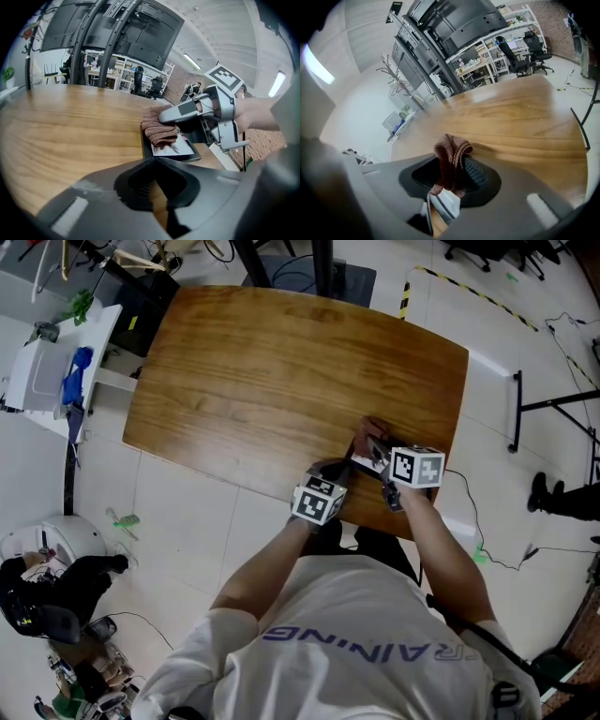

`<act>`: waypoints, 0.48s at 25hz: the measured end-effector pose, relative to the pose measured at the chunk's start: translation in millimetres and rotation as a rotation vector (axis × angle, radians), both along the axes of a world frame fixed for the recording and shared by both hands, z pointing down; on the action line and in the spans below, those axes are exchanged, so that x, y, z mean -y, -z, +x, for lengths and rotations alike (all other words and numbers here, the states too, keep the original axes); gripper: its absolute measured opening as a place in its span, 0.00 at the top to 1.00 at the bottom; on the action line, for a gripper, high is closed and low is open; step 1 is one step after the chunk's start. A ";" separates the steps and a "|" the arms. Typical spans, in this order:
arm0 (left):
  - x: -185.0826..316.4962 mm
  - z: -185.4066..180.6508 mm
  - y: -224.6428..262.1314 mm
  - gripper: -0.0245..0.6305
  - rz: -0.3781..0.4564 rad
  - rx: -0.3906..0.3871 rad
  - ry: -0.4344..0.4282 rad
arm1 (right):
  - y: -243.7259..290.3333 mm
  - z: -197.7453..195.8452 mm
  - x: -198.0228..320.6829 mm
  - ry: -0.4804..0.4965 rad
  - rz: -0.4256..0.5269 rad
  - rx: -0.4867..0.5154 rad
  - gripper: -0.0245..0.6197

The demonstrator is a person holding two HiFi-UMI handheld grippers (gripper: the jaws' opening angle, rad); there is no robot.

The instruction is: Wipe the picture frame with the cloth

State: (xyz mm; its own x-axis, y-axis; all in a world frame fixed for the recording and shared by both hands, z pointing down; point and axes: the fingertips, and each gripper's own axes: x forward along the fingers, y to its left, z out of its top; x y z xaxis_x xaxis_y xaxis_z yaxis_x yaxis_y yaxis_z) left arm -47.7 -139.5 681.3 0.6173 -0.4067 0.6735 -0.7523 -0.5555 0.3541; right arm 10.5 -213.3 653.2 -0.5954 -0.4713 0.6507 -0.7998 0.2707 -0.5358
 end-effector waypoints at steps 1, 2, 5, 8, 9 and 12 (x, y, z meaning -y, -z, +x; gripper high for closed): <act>0.6 -0.1 -0.3 0.96 0.006 0.000 0.001 | 1.2 7.5 -0.9 -0.010 -0.001 -0.014 0.77; 0.9 -0.1 -0.7 0.96 0.010 0.001 0.001 | 3.0 14.3 -2.4 -0.019 -0.003 -0.021 0.77; -1.1 0.1 -0.3 0.96 0.007 0.008 -0.001 | 6.9 33.9 -10.8 -0.037 -0.007 -0.031 0.77; -1.3 -0.1 0.0 0.96 0.010 0.012 -0.001 | 9.4 57.0 -20.1 -0.084 -0.009 -0.025 0.77; -1.0 -0.3 -0.1 0.96 0.012 0.013 -0.001 | 10.5 64.9 -22.7 -0.102 -0.008 -0.025 0.77; -0.7 -1.1 -1.3 0.96 0.017 0.017 0.000 | 11.0 84.7 -29.3 -0.143 -0.008 -0.032 0.77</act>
State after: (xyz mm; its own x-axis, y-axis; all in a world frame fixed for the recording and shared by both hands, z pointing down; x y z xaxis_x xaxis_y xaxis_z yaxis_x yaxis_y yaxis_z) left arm -48.7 -138.8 682.6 0.6059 -0.4180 0.6769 -0.7579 -0.5618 0.3316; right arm 95.2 -184.0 642.2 -0.5015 -0.5441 0.6727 -0.8467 0.1487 -0.5109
